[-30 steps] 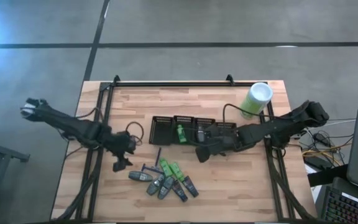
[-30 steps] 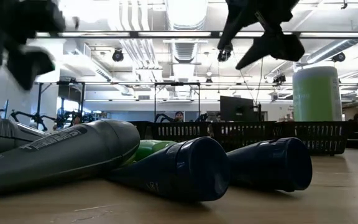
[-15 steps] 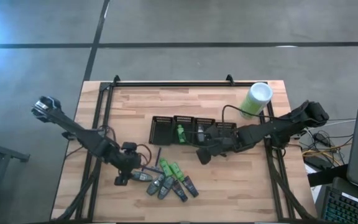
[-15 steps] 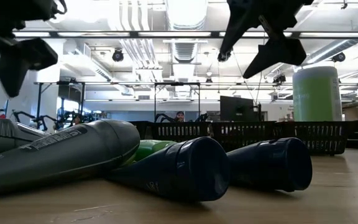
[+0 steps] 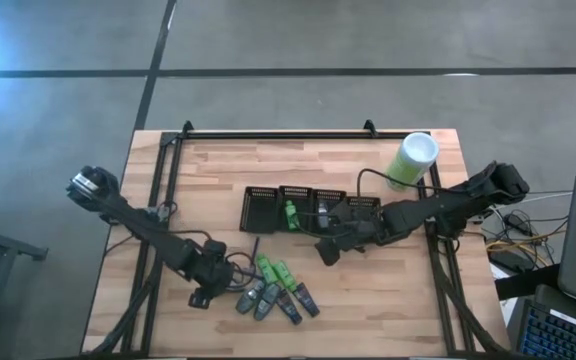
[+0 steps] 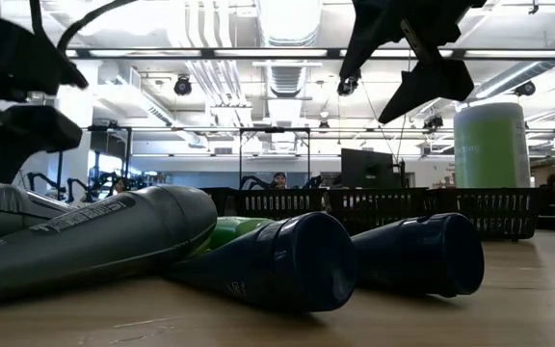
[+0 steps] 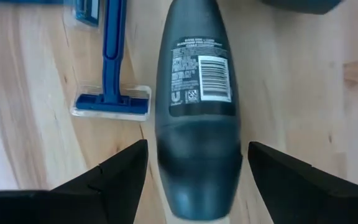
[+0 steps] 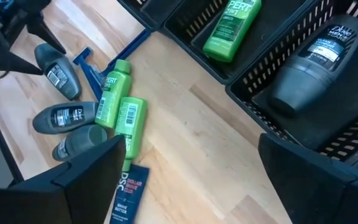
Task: Pick & Place Travel size toiletries
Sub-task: Put the deodorant into the middle right black bin
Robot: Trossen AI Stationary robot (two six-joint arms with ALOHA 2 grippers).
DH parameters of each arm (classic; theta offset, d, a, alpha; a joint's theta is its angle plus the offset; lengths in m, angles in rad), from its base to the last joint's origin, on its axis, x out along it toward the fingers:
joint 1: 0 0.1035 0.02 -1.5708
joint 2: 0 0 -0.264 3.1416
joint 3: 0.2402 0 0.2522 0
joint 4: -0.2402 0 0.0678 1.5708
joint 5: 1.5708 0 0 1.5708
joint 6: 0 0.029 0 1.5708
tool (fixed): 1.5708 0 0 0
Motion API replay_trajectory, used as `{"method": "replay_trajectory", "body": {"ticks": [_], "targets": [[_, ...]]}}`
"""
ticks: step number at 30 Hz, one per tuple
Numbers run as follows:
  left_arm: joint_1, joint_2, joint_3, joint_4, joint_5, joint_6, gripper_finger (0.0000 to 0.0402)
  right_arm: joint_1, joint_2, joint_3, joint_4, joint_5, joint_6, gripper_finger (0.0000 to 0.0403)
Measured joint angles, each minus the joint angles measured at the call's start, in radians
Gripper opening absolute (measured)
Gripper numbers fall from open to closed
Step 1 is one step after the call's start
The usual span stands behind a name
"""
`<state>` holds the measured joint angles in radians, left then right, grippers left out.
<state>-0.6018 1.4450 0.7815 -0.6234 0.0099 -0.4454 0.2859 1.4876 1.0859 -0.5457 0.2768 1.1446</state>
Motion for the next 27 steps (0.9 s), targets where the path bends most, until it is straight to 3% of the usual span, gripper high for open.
{"method": "replay_trajectory", "body": {"ticks": [12,19,27], "targets": [[-0.002,0.124,0.008,0.043,-0.037,-0.009,0.0277,0.000,0.000,-0.002,-0.008,0.001,-0.007,0.0363],[0.000,0.097,0.004,0.042,-0.039,-0.001,0.0208,0.004,0.000,-0.002,-0.006,-0.032,-0.015,0.0363],[-0.002,0.008,0.019,-0.059,-0.025,-0.002,0.0206,0.057,0.000,-0.002,0.003,-0.066,0.105,0.0363]]}}
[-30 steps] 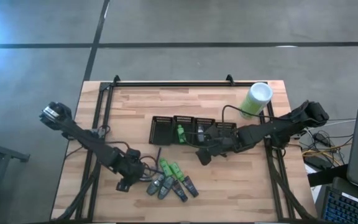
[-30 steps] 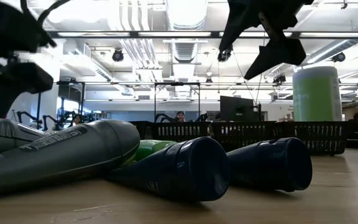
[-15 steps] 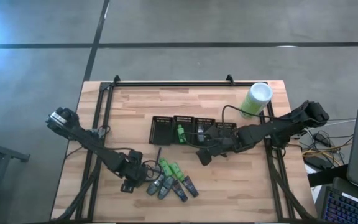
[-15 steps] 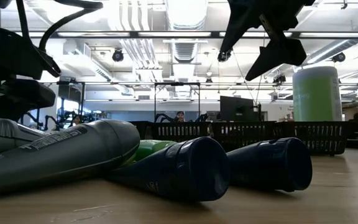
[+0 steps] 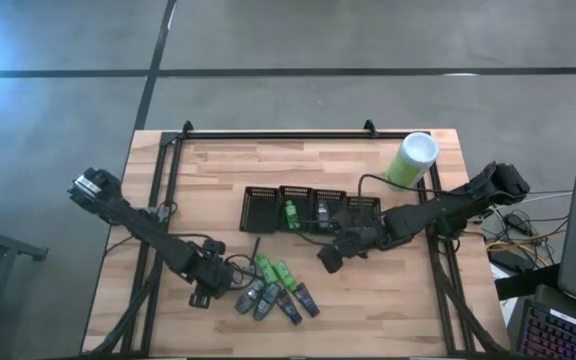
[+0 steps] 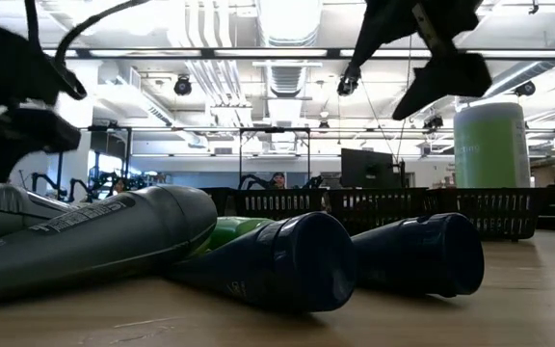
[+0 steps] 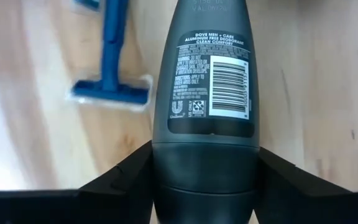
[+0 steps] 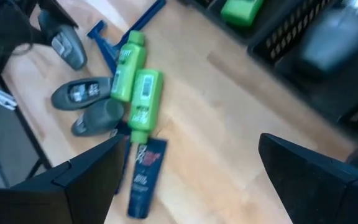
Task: Pick & Place Travel size toiletries
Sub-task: Put the deodorant into the middle right black bin
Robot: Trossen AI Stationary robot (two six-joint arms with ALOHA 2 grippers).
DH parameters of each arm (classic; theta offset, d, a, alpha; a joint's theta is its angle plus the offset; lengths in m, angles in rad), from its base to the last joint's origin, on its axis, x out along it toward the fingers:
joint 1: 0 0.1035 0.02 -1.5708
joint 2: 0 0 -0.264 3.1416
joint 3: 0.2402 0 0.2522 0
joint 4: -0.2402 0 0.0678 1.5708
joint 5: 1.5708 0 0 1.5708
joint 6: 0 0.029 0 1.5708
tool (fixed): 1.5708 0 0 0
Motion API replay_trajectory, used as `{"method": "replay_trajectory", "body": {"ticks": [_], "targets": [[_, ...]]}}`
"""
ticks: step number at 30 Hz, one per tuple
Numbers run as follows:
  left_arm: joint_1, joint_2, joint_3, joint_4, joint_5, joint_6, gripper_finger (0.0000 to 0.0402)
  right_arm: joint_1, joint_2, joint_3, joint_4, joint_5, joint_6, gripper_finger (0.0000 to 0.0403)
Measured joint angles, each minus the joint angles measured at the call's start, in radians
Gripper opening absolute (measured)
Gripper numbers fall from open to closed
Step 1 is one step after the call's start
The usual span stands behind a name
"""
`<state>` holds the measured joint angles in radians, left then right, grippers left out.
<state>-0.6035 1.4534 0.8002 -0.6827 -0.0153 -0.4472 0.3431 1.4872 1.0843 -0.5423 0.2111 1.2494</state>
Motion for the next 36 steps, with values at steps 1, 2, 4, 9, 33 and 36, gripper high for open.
{"method": "replay_trajectory", "body": {"ticks": [1,2,4,9,33,36], "targets": [[0.000,-0.020,0.004,-0.018,-0.004,-0.003,0.0206,0.012,0.000,0.000,0.000,0.000,0.024,0.0363],[0.000,-0.042,0.008,-0.034,-0.011,-0.009,0.0206,0.024,0.001,0.000,0.002,0.001,0.051,0.0363],[0.000,-0.091,0.015,-0.041,-0.043,-0.022,0.0206,0.046,0.001,-0.002,0.009,0.019,0.106,0.0363],[0.022,-0.186,0.030,0.002,-0.209,-0.021,0.0206,0.059,0.002,-0.026,0.129,0.064,0.204,0.0363],[0.306,0.035,0.297,0.359,-0.243,0.407,0.0206,-0.004,0.064,-0.075,0.536,0.163,0.240,0.0363],[0.308,0.067,0.336,0.361,-0.235,0.428,0.0206,-0.004,0.066,-0.075,0.533,0.174,0.240,0.0363]]}}
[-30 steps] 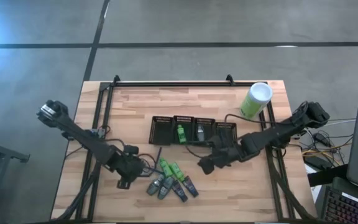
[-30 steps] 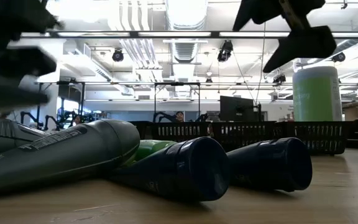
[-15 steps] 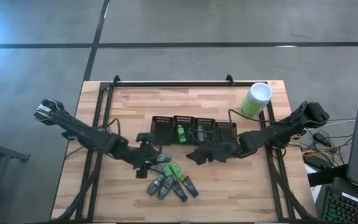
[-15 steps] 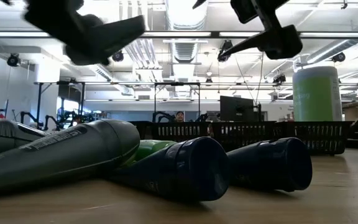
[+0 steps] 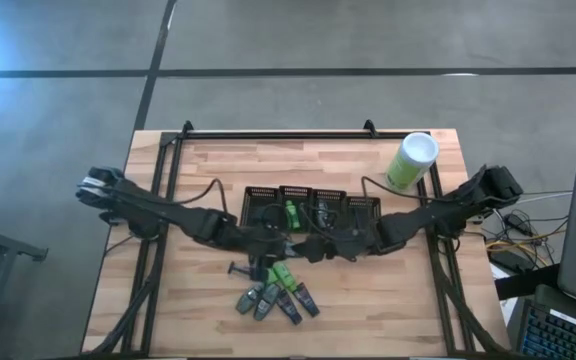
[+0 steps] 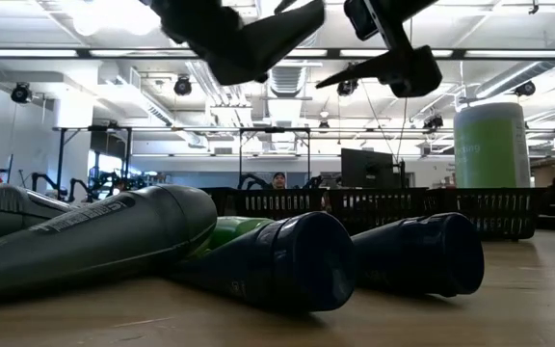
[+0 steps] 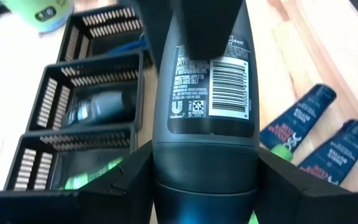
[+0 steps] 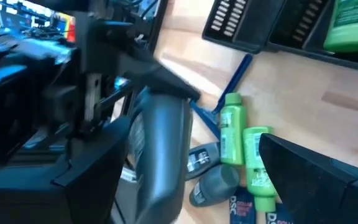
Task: Pick & Place Travel size toiletries
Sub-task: Put the deodorant into the middle right black bin
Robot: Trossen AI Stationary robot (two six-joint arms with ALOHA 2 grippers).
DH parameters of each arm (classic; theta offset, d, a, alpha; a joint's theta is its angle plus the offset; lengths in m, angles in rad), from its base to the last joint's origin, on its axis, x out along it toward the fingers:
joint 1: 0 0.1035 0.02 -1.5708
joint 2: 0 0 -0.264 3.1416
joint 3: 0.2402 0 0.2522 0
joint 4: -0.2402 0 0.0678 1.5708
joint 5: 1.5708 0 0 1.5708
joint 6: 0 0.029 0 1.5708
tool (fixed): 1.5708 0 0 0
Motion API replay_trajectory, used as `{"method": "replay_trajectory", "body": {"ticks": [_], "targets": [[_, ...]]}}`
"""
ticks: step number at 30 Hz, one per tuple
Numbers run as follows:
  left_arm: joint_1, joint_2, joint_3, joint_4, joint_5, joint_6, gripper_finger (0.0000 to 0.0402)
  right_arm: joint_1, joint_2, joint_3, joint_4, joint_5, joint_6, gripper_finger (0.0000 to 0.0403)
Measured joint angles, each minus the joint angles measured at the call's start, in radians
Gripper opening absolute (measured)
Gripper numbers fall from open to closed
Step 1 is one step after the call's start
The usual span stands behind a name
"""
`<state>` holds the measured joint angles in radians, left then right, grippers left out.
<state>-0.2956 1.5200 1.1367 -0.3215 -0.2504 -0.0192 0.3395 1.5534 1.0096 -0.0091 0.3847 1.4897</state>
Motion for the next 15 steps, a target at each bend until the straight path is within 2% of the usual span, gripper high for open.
{"method": "replay_trajectory", "body": {"ticks": [5,15], "targets": [[0.002,0.023,0.029,0.003,0.000,0.018,0.0206,0.001,0.000,0.000,0.005,0.011,0.003,0.0343],[0.022,0.021,0.023,0.000,-0.003,0.017,0.0206,0.001,0.001,0.000,0.022,-0.019,0.018,0.0267]]}}
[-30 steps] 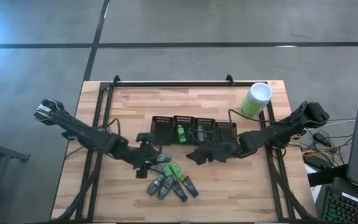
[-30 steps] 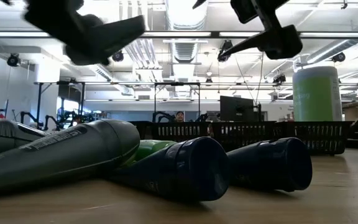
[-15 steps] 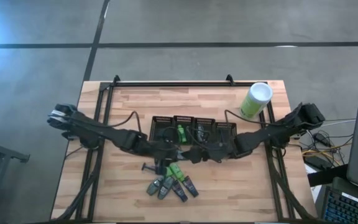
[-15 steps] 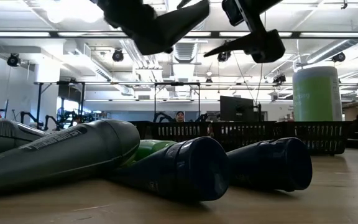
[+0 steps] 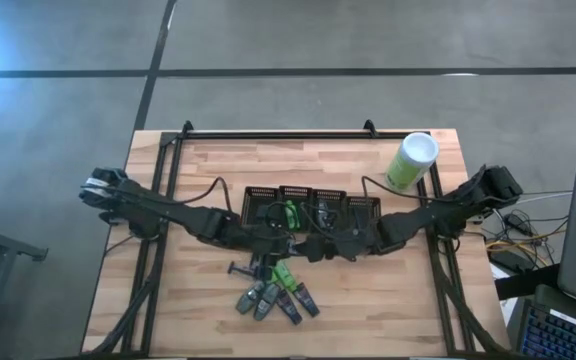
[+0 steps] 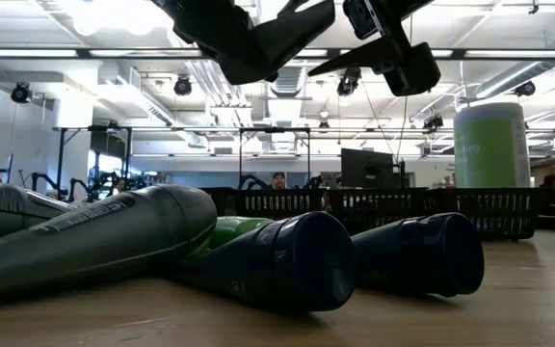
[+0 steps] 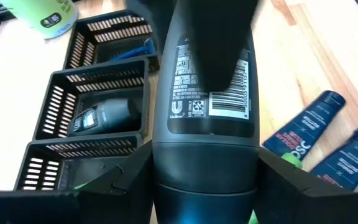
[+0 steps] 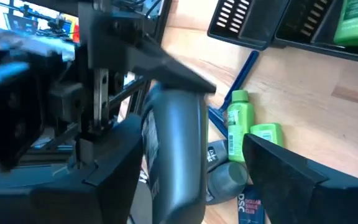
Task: Pick & Place Travel size toiletries
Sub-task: Put the deodorant into the middle right black bin
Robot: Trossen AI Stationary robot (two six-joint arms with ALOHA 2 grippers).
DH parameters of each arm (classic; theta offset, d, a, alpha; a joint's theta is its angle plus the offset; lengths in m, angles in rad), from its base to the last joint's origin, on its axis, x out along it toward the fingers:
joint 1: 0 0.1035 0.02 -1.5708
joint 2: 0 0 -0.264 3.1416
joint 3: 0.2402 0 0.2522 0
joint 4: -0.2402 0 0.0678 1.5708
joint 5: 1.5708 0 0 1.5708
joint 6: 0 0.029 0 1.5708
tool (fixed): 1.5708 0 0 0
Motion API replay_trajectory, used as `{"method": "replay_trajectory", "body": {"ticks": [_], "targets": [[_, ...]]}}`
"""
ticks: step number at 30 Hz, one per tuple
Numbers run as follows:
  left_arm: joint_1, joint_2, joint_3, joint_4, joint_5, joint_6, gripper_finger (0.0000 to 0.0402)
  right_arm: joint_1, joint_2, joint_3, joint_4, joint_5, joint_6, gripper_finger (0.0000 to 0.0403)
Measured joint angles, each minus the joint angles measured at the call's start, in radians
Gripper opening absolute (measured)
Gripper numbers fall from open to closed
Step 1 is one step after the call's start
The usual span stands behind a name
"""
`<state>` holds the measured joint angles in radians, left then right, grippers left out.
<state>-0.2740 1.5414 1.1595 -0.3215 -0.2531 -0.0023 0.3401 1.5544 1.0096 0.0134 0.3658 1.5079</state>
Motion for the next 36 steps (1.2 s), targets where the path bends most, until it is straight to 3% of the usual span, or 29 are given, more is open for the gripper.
{"method": "replay_trajectory", "body": {"ticks": [10,21,27,30,36], "targets": [[0.007,0.000,-0.001,0.007,0.016,-0.002,0.0206,-0.001,0.001,0.000,0.002,0.008,-0.018,0.0239],[0.007,0.001,-0.002,0.003,-0.027,-0.002,0.0207,-0.001,0.001,0.001,0.005,0.005,-0.031,0.0116],[0.008,-0.009,-0.002,-0.008,-0.037,-0.007,0.0295,-0.001,0.002,0.000,-0.041,0.001,-0.045,0.0116],[0.007,-0.023,-0.002,-0.106,-0.040,-0.047,0.0334,0.001,-0.004,0.000,-0.115,0.004,-0.022,0.0116],[0.007,-0.058,-0.003,-0.409,-0.043,-0.147,0.0363,0.028,-0.050,0.000,-0.366,0.202,0.092,0.0116]]}}
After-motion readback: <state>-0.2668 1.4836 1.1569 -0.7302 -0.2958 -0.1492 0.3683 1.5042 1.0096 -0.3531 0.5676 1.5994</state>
